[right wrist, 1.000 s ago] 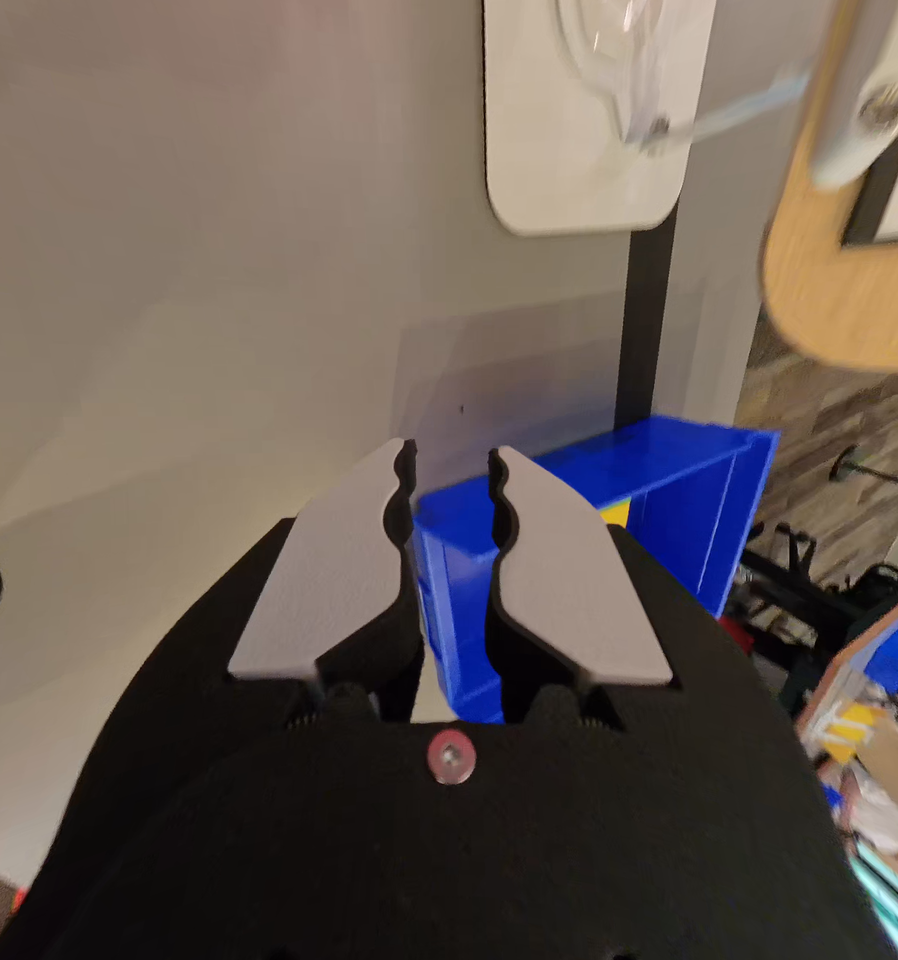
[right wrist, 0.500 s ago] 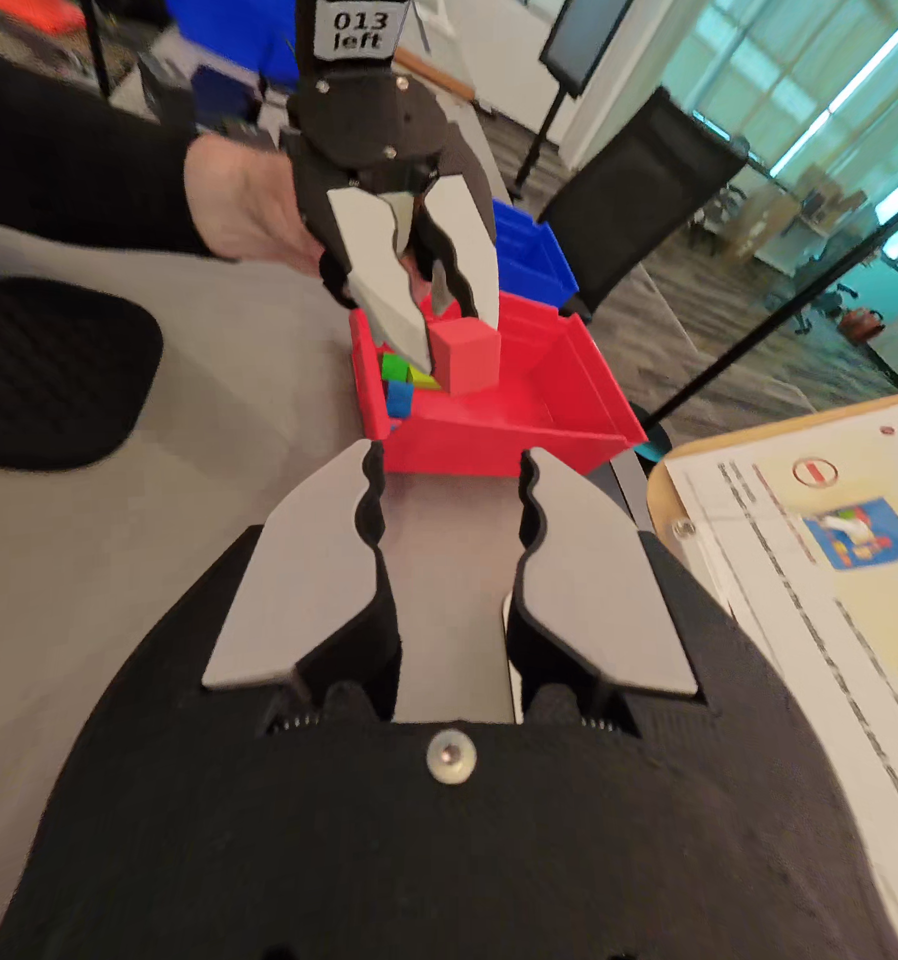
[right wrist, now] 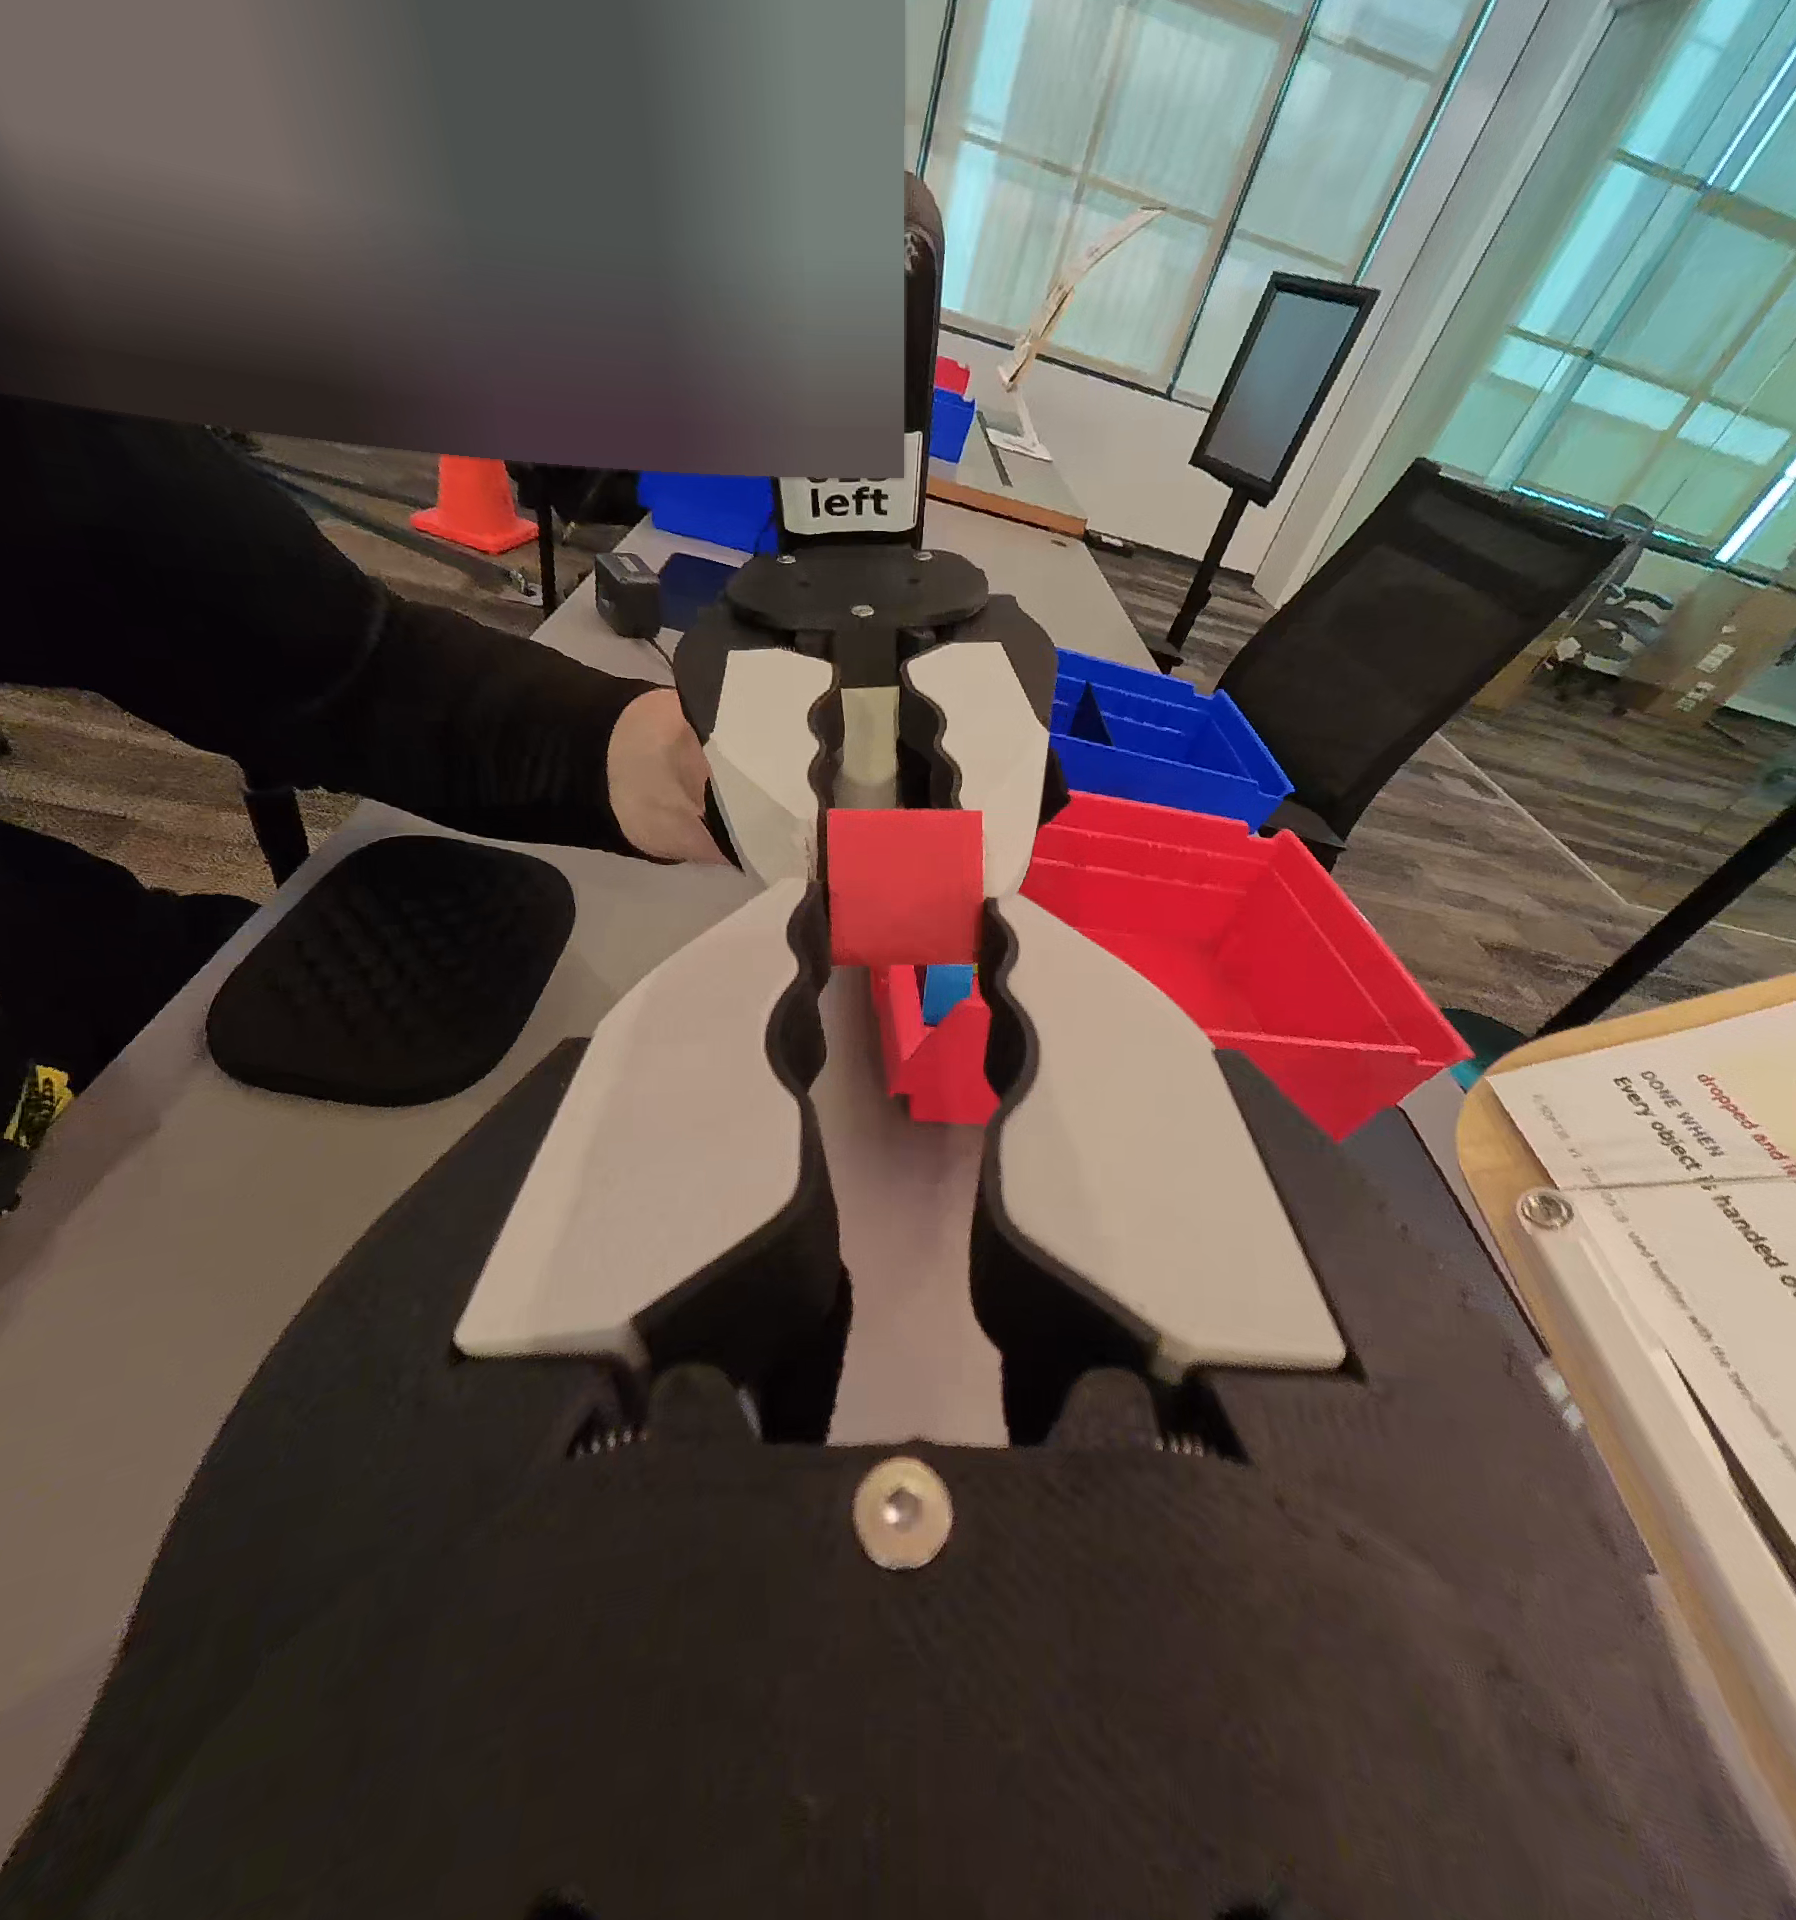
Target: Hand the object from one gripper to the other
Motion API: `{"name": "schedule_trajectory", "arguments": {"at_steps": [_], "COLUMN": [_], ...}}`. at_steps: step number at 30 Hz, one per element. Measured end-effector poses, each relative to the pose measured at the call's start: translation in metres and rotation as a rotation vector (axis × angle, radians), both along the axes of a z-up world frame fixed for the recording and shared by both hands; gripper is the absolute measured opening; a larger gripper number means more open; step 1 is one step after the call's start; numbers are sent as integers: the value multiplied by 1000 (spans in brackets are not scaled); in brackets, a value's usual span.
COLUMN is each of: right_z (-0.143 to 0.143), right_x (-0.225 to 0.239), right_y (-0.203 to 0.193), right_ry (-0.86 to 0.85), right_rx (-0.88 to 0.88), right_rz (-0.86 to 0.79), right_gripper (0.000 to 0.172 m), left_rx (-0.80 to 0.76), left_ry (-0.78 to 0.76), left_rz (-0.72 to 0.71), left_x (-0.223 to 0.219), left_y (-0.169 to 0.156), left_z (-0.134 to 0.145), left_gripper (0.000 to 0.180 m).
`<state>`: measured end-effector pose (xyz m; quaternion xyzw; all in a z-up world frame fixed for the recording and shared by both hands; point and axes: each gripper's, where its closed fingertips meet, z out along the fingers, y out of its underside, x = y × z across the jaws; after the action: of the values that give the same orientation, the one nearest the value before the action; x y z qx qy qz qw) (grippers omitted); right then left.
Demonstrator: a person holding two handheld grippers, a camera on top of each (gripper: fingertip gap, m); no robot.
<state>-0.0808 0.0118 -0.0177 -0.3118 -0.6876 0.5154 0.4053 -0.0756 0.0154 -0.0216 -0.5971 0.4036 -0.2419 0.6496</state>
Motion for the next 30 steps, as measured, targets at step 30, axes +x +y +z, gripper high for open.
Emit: {"name": "schedule_trajectory", "arguments": {"at_steps": [30], "right_z": [-219], "right_x": [322], "right_y": [329], "right_ry": [-1309], "right_rx": [413], "right_rz": [-461], "right_gripper": [25], "left_rx": [-169], "left_ry": [230], "left_rz": [161], "left_x": [-17], "left_y": [28], "left_z": [-58], "left_gripper": [7]}}
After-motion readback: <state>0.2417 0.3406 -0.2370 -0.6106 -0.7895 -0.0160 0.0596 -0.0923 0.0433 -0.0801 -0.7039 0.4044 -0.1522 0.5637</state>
